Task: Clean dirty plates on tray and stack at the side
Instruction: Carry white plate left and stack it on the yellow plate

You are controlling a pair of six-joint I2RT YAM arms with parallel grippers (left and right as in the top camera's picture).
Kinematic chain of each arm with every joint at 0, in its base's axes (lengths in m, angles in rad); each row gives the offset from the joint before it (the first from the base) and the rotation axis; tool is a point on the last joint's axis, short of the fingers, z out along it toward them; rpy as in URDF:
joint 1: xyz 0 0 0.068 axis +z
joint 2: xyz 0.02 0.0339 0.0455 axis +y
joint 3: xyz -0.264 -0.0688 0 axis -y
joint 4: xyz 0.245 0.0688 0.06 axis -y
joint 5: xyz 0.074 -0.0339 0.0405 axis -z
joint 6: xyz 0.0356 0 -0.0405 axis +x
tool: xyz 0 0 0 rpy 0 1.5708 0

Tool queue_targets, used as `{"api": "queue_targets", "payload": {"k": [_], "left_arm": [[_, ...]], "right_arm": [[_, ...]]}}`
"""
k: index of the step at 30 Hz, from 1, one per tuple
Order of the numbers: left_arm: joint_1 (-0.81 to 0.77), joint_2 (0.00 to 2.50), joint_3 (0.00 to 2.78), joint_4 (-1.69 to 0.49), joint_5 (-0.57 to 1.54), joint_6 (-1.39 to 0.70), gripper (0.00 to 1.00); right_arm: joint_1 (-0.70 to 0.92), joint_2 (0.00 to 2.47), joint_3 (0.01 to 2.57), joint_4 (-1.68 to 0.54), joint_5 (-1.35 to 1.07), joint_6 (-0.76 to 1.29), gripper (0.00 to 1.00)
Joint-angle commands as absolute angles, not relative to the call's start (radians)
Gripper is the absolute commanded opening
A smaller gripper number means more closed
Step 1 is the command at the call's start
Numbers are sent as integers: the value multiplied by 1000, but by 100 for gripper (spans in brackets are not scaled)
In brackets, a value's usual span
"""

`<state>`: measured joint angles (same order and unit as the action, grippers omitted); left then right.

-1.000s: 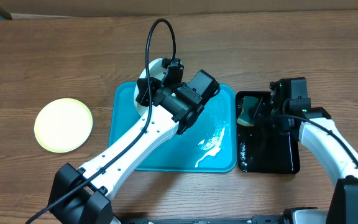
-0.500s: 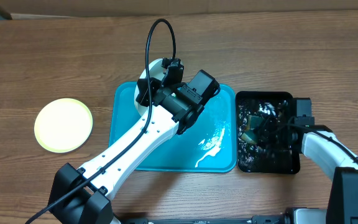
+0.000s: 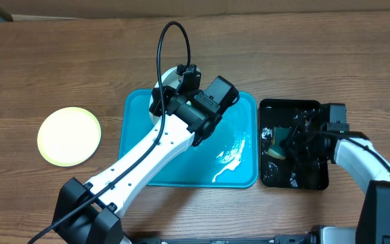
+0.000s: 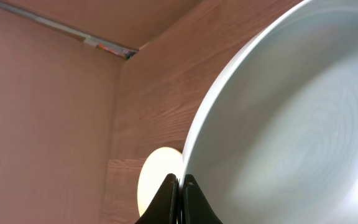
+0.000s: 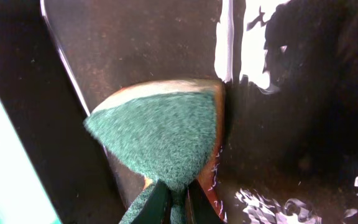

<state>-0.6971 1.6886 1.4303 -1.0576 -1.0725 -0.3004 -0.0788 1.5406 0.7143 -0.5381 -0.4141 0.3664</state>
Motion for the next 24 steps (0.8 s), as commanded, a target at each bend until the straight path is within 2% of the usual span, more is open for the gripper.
{"api": "queue_targets", "payload": {"k": [1, 4, 10, 20, 24], "left_arm": [[-672, 1642, 1448, -1083, -1054, -376, 4], [-624, 1618, 1449, -1132, -947, -431, 4], [-418, 1554, 1449, -1229, -650, -536, 4], [39, 1507, 1448, -1259, -246, -524, 4], [205, 1507, 1448, -1257, -175, -524, 4]], "right_arm": [[-84, 1536, 802, -582, -397, 281, 4], [-84, 1535, 834, -615, -393, 249, 4], [-84, 1536, 823, -645, -326, 245, 4], [-84, 1570, 818, -649, -262, 234, 4], [-84, 1579, 818, -649, -262, 234, 4]]}}
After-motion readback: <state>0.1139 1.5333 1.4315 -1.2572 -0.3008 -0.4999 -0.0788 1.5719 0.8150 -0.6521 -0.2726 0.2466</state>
